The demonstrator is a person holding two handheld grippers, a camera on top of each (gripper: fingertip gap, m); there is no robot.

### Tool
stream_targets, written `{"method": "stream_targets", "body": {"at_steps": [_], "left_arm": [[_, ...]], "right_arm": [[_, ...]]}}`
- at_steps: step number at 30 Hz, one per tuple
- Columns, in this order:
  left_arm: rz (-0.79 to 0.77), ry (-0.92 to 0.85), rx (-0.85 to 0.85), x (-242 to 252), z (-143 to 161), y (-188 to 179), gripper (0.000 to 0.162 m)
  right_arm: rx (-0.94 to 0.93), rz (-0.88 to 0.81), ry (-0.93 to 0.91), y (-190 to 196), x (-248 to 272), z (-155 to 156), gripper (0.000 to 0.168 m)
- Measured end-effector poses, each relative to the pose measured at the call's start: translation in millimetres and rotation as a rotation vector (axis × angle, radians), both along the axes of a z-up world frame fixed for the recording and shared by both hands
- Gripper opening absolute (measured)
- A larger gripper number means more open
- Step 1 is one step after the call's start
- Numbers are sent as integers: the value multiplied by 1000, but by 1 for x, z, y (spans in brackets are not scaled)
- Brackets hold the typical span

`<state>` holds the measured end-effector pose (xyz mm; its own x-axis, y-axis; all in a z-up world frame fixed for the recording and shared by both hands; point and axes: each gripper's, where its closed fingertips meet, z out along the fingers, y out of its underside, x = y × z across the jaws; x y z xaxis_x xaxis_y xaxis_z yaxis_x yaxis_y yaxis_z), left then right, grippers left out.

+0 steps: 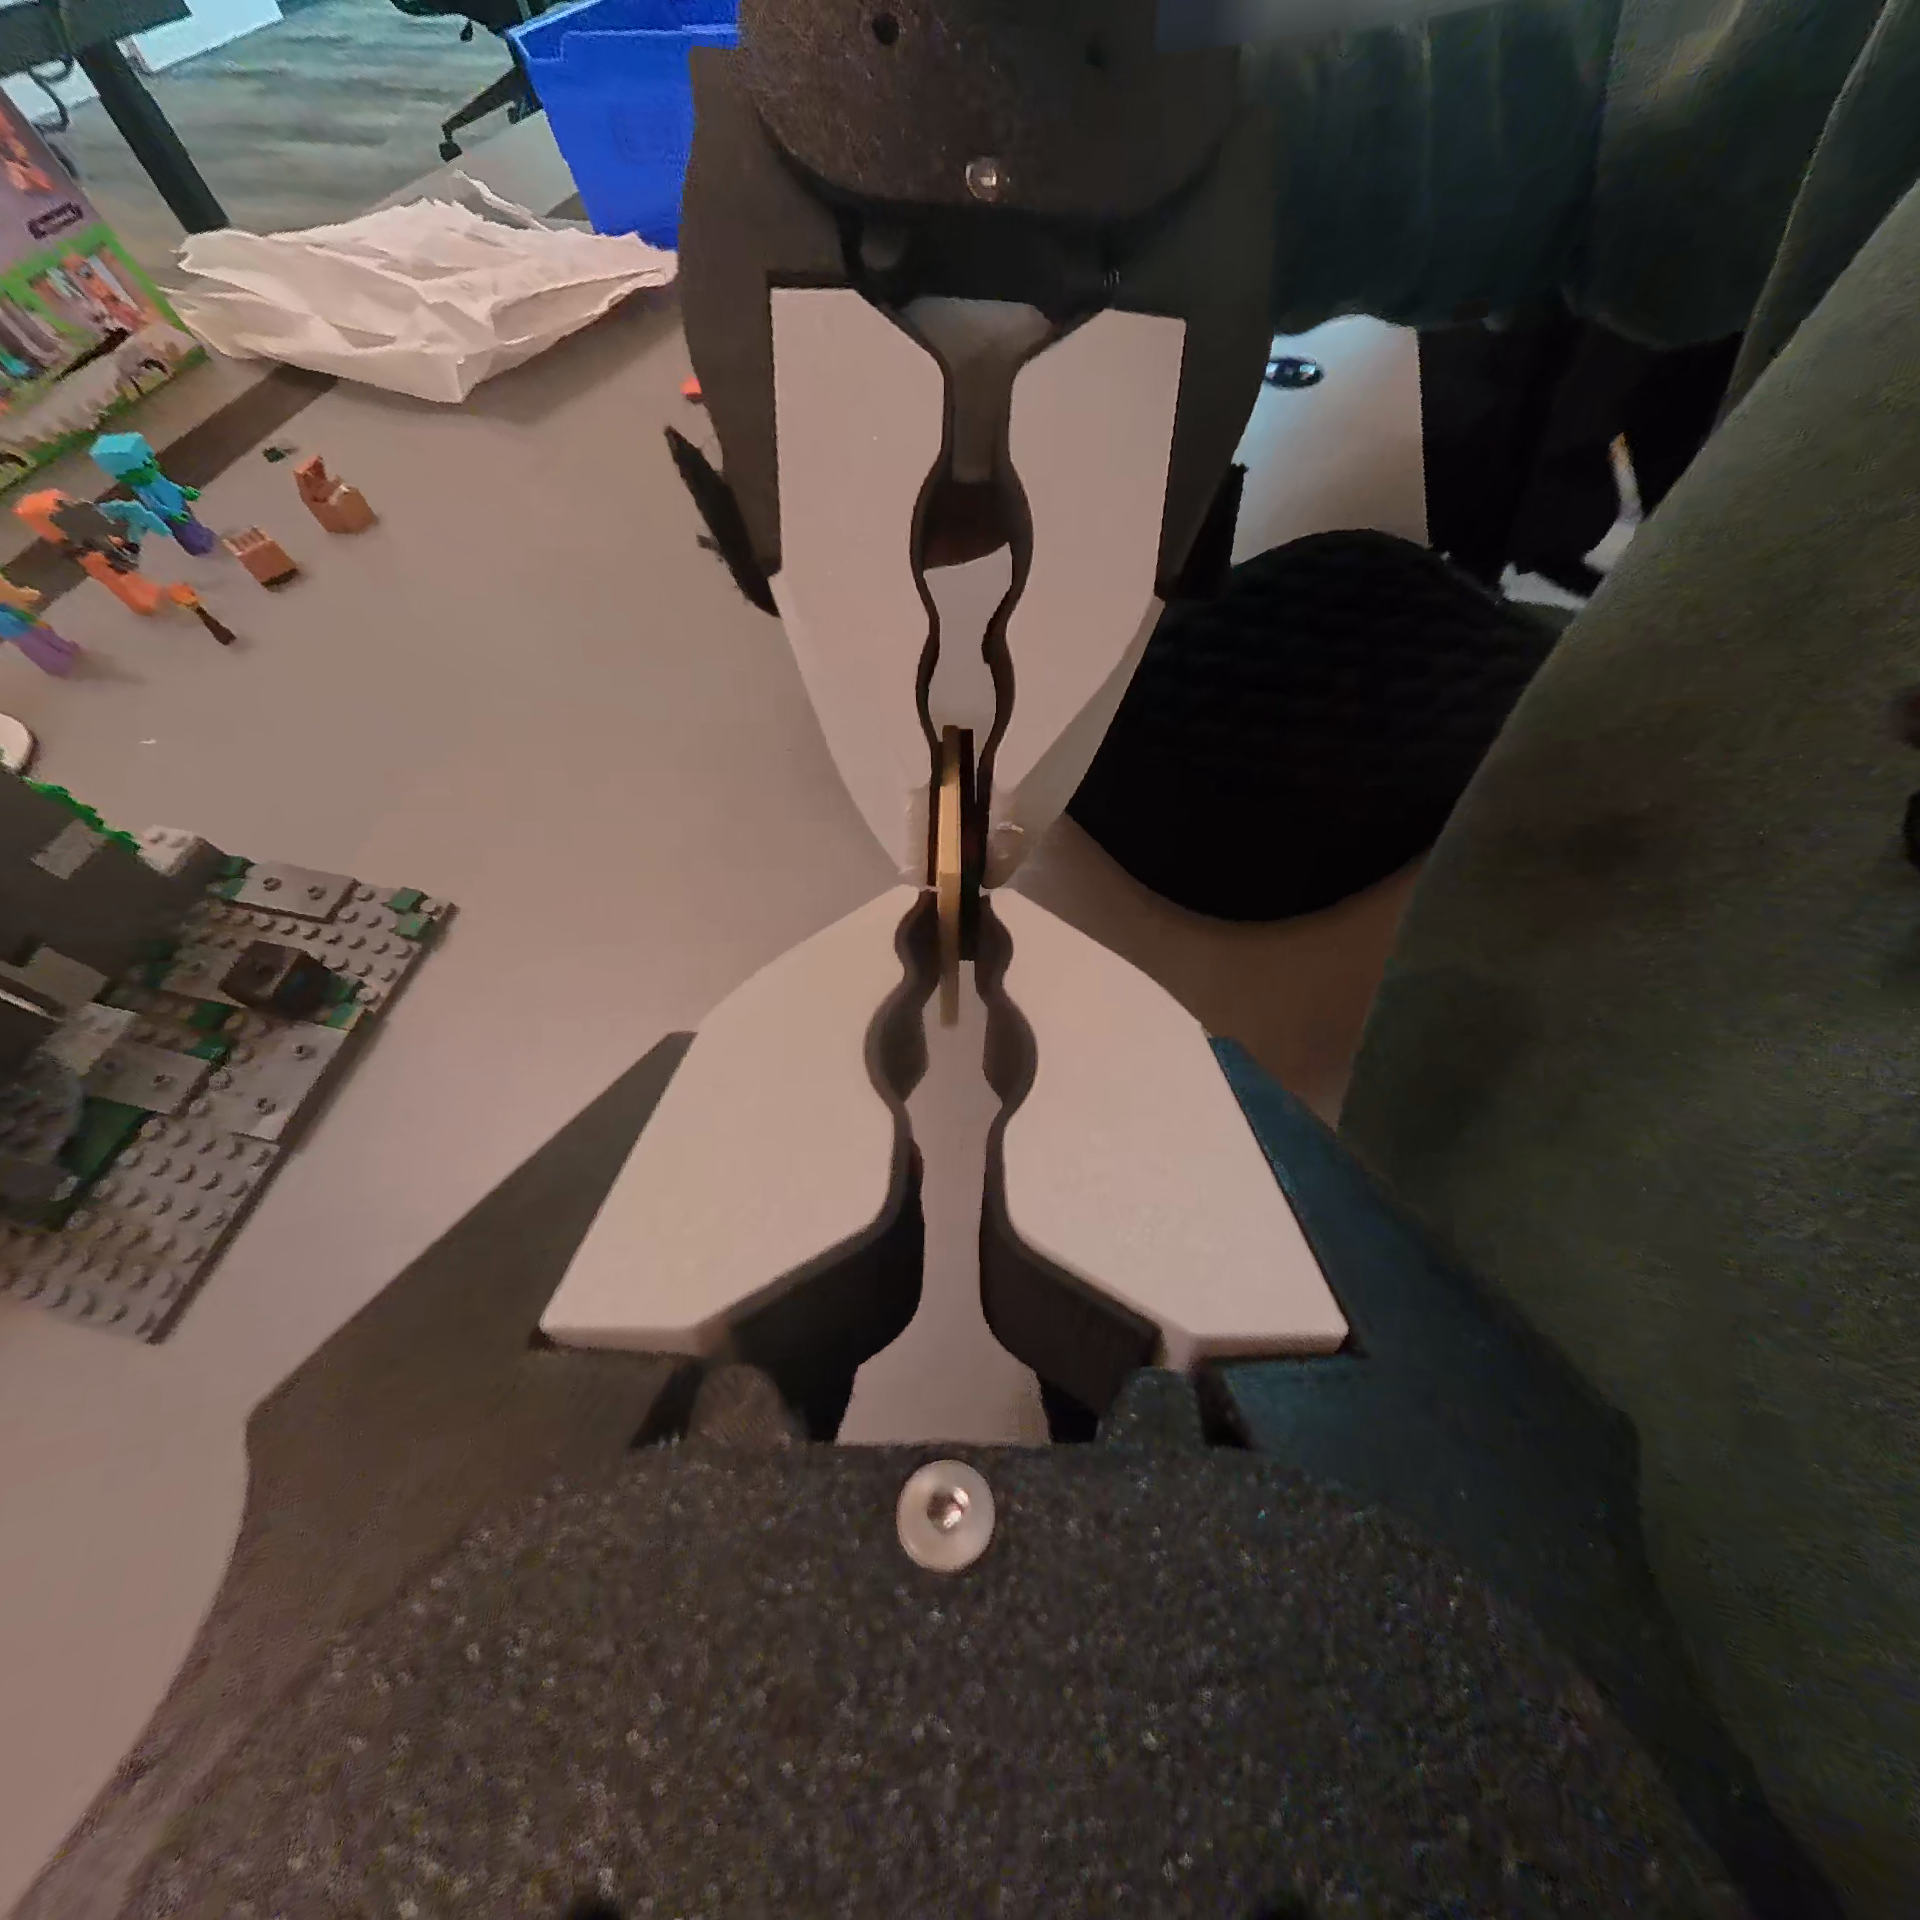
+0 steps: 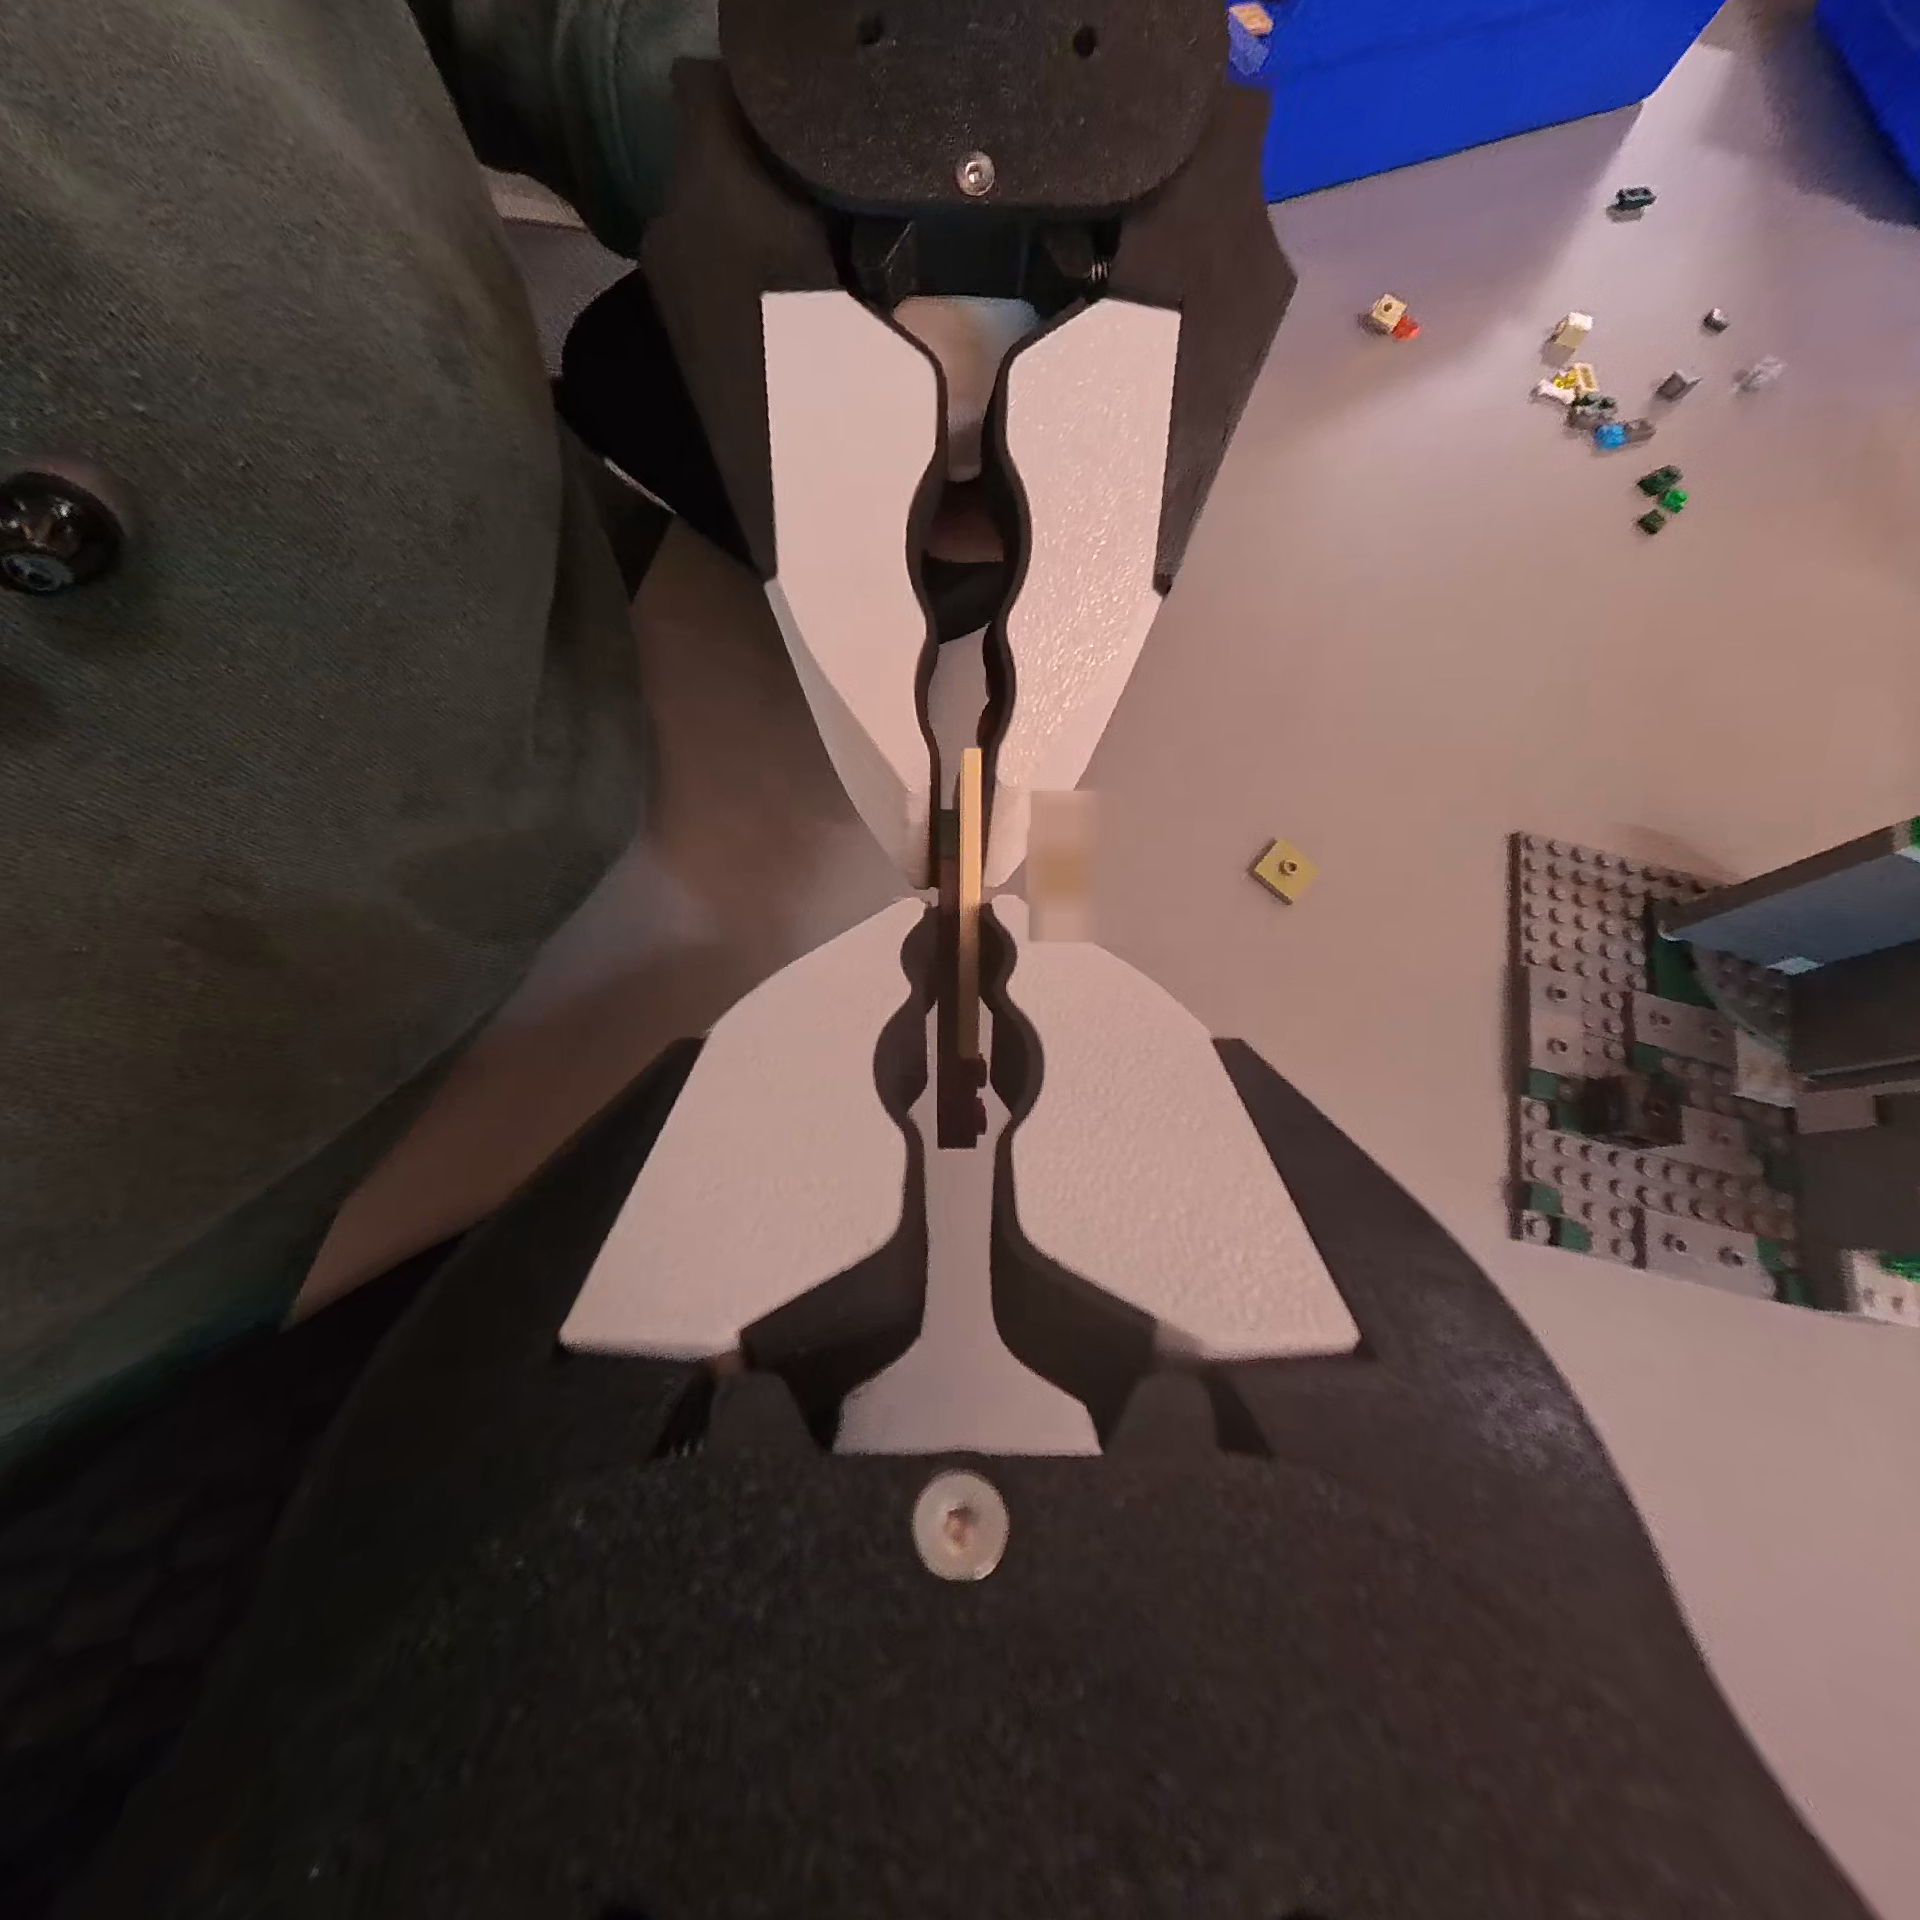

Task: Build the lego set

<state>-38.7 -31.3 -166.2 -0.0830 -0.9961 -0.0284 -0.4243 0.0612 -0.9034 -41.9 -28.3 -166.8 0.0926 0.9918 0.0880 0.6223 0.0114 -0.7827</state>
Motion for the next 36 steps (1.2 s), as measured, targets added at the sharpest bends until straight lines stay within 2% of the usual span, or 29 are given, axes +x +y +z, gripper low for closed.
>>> {"method": "stream_targets", "body": {"at_steps": [3,10,15,19,20,22,23,25,28,32,36], "left_arm": [[-2,-34,-80,-3,6,4,7],[-35,-172,-426,-8,22,6,6],[-41,-222,-543,-9,26,9,6],[-36,-211,-582,-11,25,14,6],[-34,-203,-577,-11,24,15,6],[-28,-167,-520,-14,21,18,26],[-16,-121,-447,-17,14,22,30],[20,-26,-275,-26,1,33,29],[16,142,-122,-37,-23,39,25],[-56,353,-45,-45,-55,40,23],[-102,484,26,-43,-72,46,22]], "right_arm": [[-27,-32,22,7,9,1,18],[-248,-75,267,6,13,17,20],[-367,-125,450,6,9,25,13],[-487,-189,511,10,7,24,8],[-523,-207,518,12,7,22,8],[-567,-238,520,14,9,20,8],[-571,-257,513,16,12,18,8],[-567,-292,502,21,20,15,8],[-571,-327,490,26,29,11,8],[-558,-339,460,27,35,4,8],[-561,-330,441,23,35,-1,8]]}}
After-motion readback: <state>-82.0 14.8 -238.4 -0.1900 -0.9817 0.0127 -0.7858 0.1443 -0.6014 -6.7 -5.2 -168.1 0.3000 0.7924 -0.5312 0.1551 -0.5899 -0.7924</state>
